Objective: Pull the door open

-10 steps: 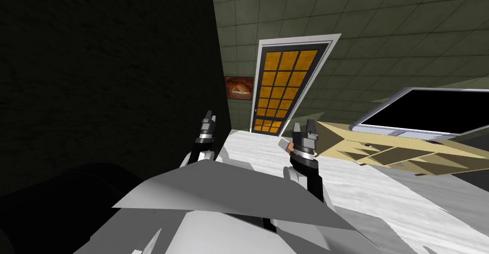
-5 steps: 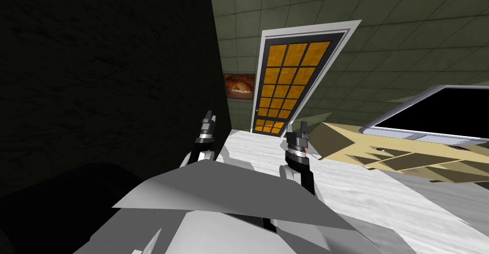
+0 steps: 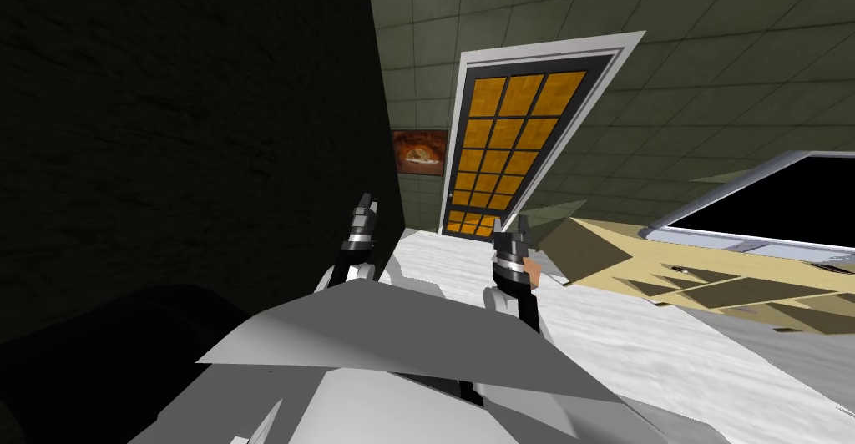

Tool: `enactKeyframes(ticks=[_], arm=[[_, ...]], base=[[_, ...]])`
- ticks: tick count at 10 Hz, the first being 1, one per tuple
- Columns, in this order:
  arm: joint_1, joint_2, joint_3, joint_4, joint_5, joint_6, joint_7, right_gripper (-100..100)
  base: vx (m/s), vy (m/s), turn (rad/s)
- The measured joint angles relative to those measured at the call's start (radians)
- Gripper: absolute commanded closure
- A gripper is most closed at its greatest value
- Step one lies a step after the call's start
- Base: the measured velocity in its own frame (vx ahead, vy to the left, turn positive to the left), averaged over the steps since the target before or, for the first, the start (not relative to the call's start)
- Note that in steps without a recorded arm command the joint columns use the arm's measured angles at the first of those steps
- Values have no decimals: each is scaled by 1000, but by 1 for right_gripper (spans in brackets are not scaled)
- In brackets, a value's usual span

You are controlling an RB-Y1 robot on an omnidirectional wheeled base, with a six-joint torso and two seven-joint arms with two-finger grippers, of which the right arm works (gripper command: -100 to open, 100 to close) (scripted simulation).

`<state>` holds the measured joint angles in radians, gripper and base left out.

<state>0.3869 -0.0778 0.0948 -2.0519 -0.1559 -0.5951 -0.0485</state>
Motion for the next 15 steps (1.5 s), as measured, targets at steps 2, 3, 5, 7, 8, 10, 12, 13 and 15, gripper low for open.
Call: enactKeyframes(ticks=[2, 3, 5, 7, 8, 10, 12, 13, 15], arm=[[-10, -13, 12, 30, -27, -8, -36, -100], [-19, -17, 21, 52, -39, -13, -53, -100], [-33, -25, 40, 94, -65, -28, -88, -100], [-50, -31, 59, 134, -90, -37, -122, -100], [-57, -37, 67, 154, -104, -42, -141, -100], [-77, -49, 81, 193, -137, -47, -182, -100], [-94, -53, 107, 249, -161, -71, -219, -100], [-105, -62, 113, 276, -178, -79, -242, -100], [-124, -68, 133, 319, -208, -88, -282, -100]], base=[[95, 35, 22], [100, 15, 21], [95, 8, 24], [88, 12, 23], [91, 17, 28], [105, 16, 23], [105, 22, 26], [112, 23, 26], [97, 11, 27]])
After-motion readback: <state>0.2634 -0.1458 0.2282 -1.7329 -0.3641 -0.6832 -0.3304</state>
